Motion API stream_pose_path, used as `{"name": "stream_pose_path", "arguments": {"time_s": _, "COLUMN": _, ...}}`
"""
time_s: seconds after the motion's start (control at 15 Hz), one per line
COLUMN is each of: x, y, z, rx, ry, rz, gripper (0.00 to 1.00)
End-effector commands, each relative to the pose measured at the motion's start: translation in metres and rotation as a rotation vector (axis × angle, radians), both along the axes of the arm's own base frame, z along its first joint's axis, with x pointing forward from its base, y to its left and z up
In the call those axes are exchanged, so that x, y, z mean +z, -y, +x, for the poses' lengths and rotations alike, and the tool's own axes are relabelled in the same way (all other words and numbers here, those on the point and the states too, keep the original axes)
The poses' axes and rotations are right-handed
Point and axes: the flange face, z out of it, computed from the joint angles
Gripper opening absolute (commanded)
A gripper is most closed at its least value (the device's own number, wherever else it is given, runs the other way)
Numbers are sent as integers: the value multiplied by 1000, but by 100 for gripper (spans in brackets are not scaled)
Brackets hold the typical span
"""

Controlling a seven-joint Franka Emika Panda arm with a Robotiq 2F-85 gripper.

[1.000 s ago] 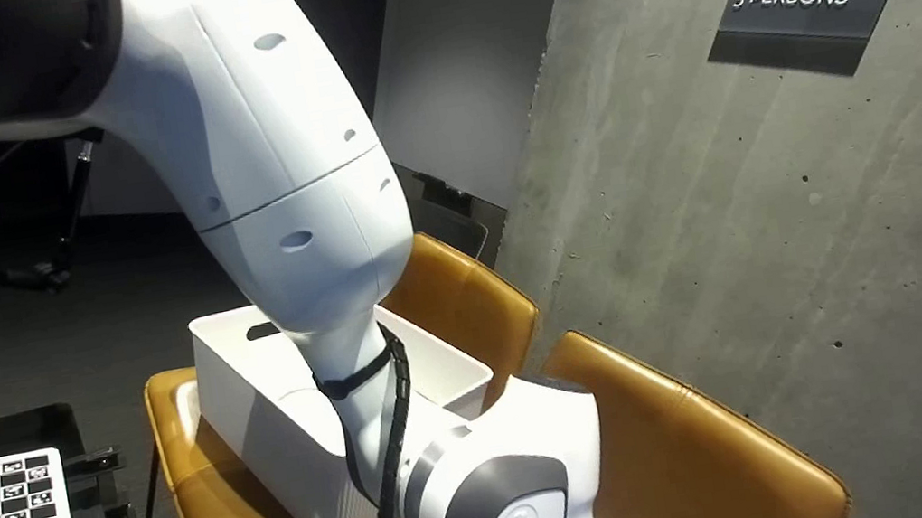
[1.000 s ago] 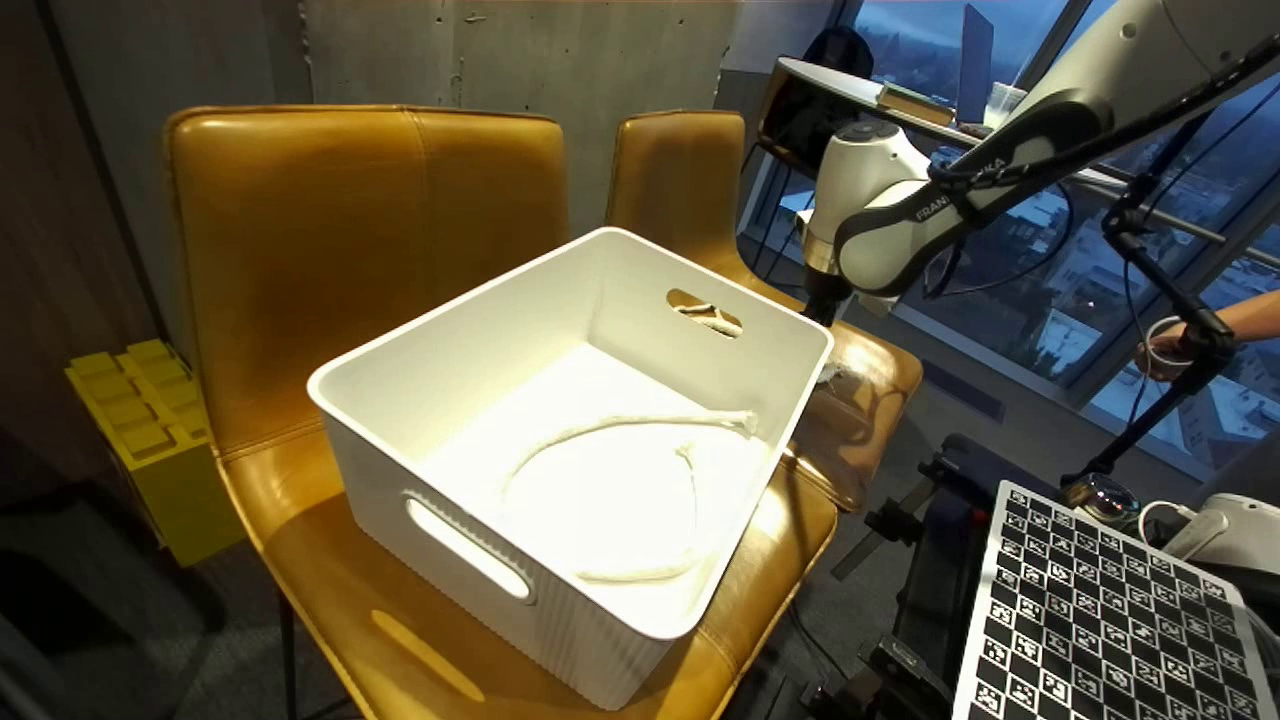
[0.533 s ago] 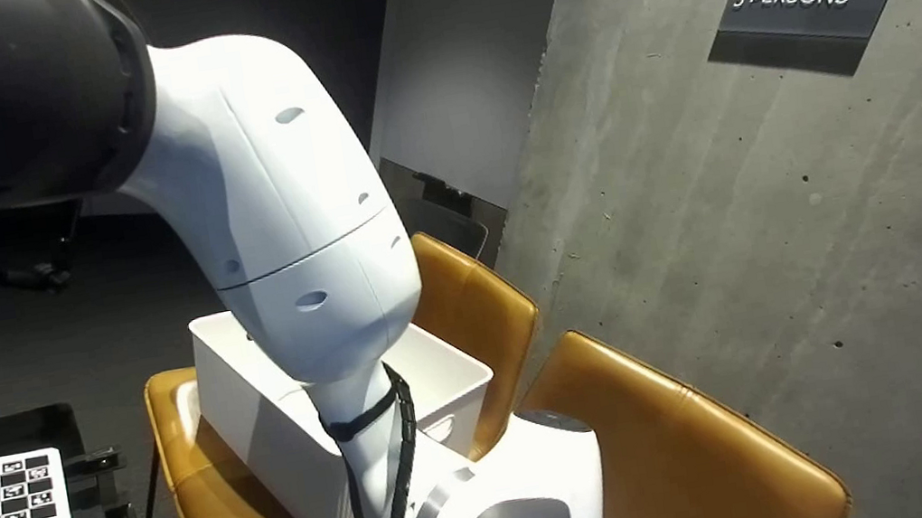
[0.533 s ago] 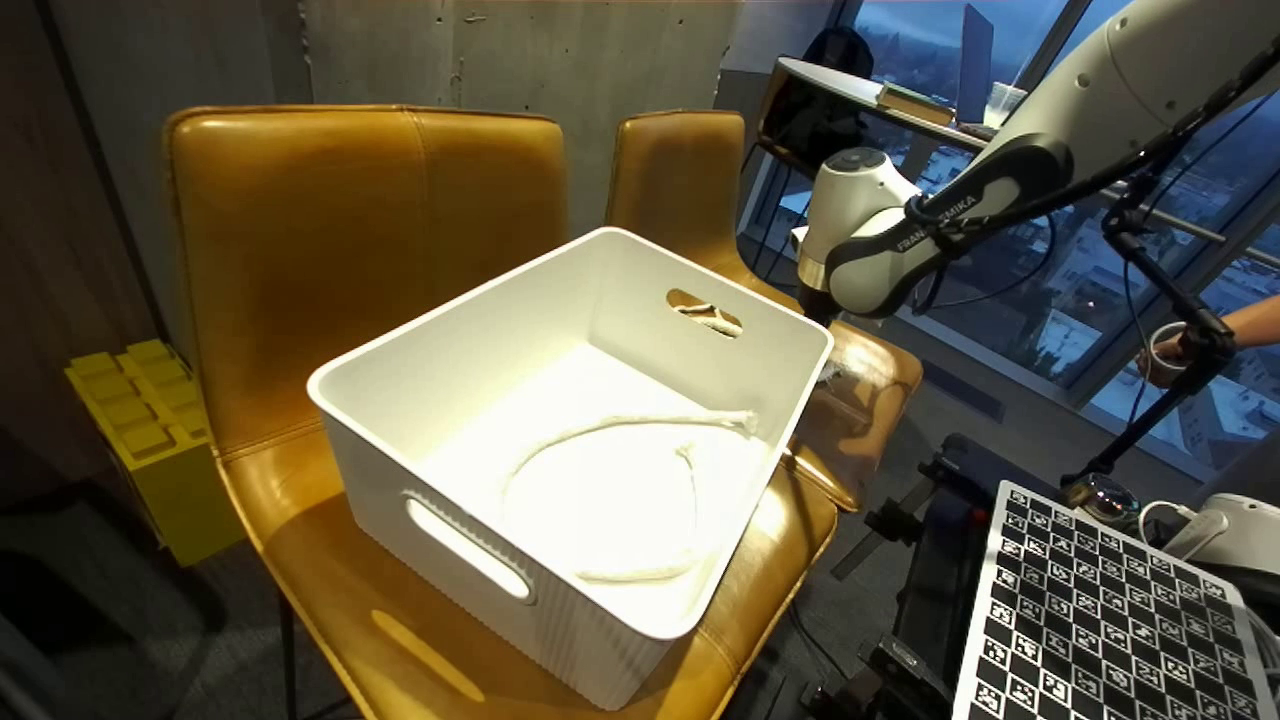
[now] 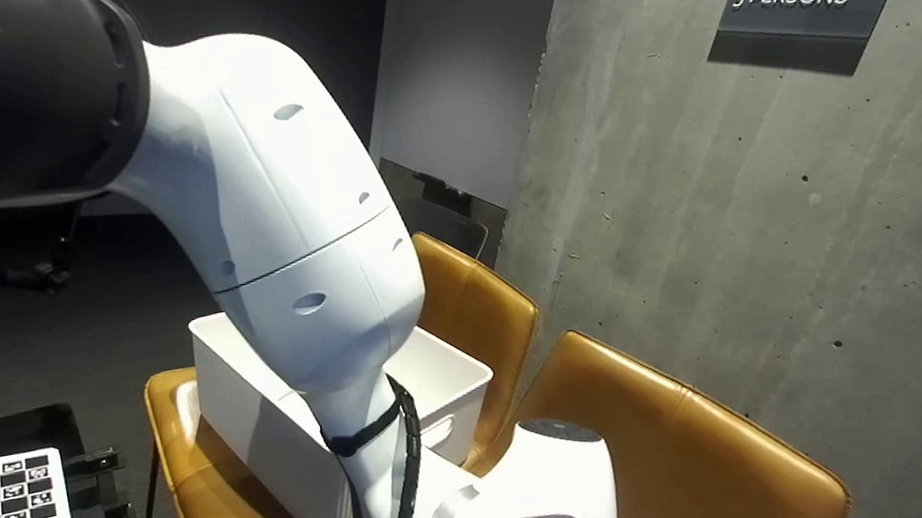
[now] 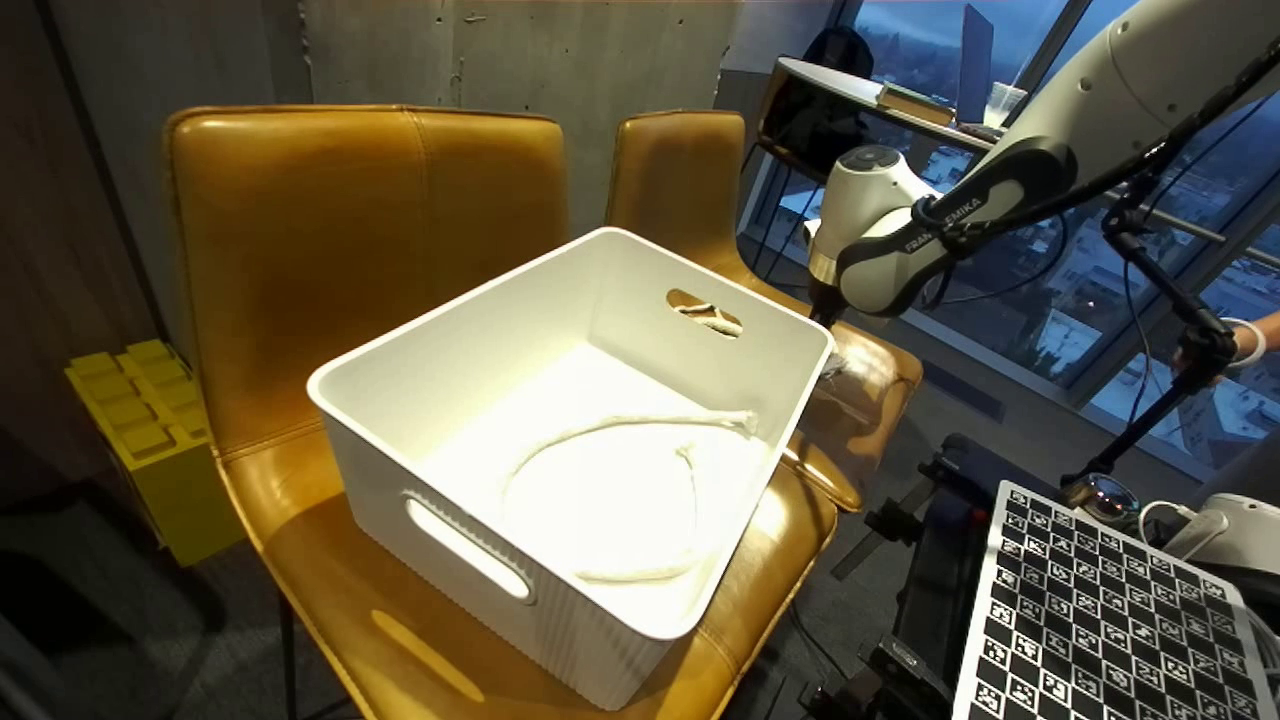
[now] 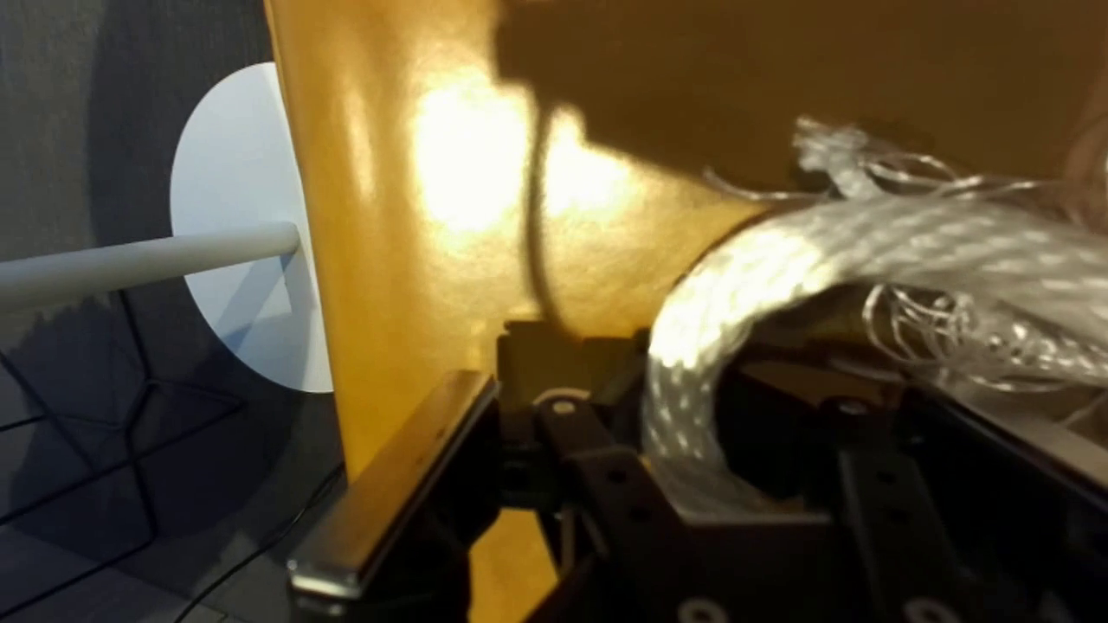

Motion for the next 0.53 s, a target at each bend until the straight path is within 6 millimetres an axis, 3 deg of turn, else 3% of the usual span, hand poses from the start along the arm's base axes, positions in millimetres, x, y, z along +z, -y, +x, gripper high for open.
{"name": "stream_pose_path", "arguments": {"time_s": 0.0, "x": 2, "y": -17, "z": -21, "rx": -48, "ry": 46, "rz": -10, "gripper": 0}}
{"name": "stream_pose_path", "arguments": {"time_s": 0.27, "x": 31, "y": -60, "z": -41, "rx": -66, "ry": 109, "rz": 17, "gripper": 2}}
{"name": "stream_pose_path", "arguments": {"time_s": 0.47, "x": 72, "y": -96, "z": -41, "rx": -67, "ry": 163, "rz": 47, "gripper": 2}}
